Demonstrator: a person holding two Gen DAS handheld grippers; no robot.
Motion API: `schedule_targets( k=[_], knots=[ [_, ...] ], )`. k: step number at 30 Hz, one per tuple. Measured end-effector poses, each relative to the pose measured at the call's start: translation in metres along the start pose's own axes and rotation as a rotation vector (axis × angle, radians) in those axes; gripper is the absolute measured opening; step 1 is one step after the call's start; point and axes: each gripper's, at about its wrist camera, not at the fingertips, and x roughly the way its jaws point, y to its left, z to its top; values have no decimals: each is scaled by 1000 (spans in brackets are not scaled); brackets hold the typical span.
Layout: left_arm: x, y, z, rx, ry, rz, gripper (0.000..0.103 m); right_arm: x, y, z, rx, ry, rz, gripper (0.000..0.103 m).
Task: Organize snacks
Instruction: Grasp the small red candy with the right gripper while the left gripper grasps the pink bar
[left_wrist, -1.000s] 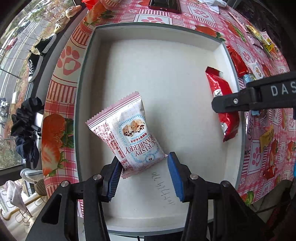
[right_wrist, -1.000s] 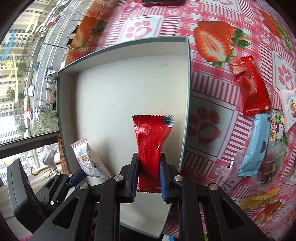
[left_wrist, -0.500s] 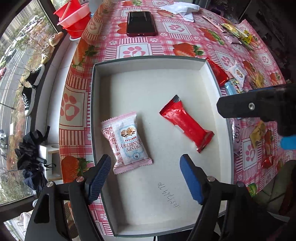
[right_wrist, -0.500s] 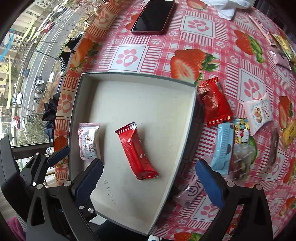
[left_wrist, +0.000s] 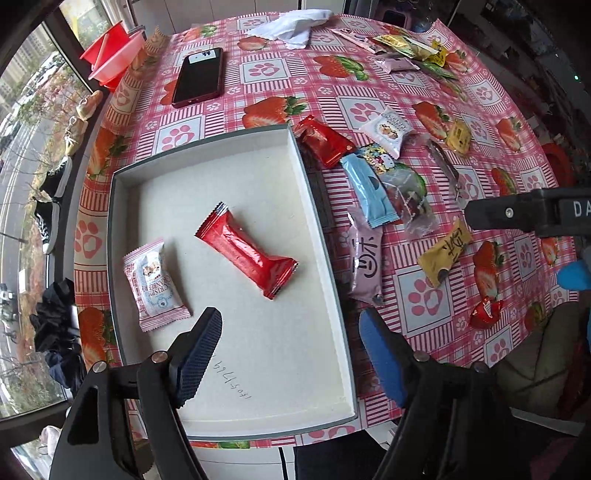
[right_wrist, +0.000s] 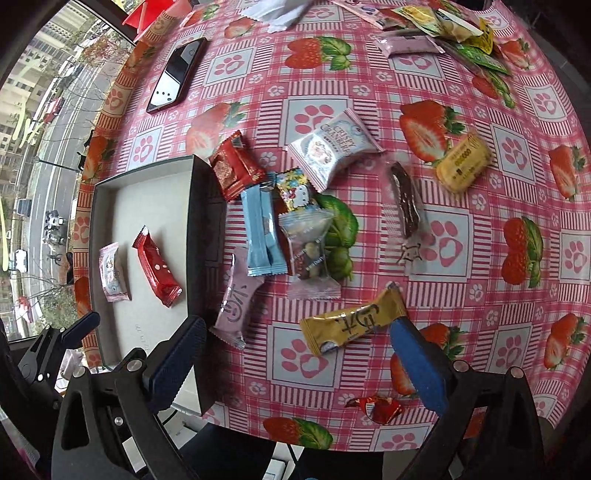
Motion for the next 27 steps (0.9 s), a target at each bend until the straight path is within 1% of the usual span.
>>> schedule_targets(
  k=[2,5,9,11,13,15,16,17,18,19,20,21,24,25,27],
  knots=[
    [0,-24,2,-5,3,1,80,5,-23,-2,1,18,-4,101],
    [7,-66,7,11,19,-64,81,6,-56,-8,2,20,-21,101],
    [37,-117,5,45,103,-120,81,10,-92,-18,33,47,-64,101],
    [53,-129,4,75,130,-108,81,11,-105,-24,62,62,-66,101],
    [67,-130,2,100,149,-63,81,15,-111,-29,74,65,-76,101],
    [82,-119,0,97,166,-59,81,18,-116,-31,92,55,-78,101],
    [88,-111,-1,95,173,-37,81,21,-119,-34,113,48,-80,101],
    [93,-103,-2,91,174,-15,81,25,-122,-35,136,49,-69,101],
    [95,-94,-3,86,155,3,81,30,-124,-36,144,54,-49,101],
    [93,-88,-3,89,129,5,82,35,-123,-36,137,55,-51,101],
    [94,-81,-3,84,136,14,82,39,-124,-36,133,55,-75,101],
    [94,-74,-3,66,150,10,82,41,-126,-37,140,57,-90,101],
    [84,-60,-3,1,167,-9,82,41,-134,-44,198,70,-35,101],
    [78,-58,-3,-13,156,-21,82,41,-134,-46,194,76,-30,101],
    [67,-62,-4,-21,128,-35,82,42,-129,-50,138,92,-55,101]
  ],
)
